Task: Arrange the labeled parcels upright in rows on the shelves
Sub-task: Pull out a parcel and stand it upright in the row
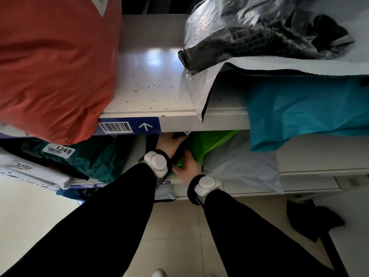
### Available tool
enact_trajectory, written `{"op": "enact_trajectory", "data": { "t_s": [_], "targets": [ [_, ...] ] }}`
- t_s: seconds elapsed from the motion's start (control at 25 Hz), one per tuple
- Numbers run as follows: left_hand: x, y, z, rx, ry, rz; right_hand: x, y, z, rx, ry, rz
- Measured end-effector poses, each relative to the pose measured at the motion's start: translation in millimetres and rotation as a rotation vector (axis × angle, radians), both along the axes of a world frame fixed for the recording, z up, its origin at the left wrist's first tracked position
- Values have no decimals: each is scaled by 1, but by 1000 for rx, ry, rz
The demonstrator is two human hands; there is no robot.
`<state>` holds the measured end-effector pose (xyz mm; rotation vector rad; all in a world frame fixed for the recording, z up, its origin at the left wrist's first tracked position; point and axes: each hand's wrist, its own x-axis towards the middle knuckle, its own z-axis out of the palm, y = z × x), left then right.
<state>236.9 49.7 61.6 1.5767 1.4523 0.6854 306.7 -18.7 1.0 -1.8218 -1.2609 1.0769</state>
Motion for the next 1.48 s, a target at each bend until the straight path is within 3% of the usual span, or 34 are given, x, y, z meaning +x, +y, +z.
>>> {"op": "enact_trajectory", "data": {
  "t_s": [0.36,0.96,1.48],
  "targets": [
    [-32,-12,9,-13,-158,73,-22,-2,8,59,-15,42],
    [-141,-34,10,57,-403,366,-95,-11,1,47,-10,199],
    [-211,-43,0,-10,-360,604,-126,-8,-24,41,-199,217]
  ]
}}
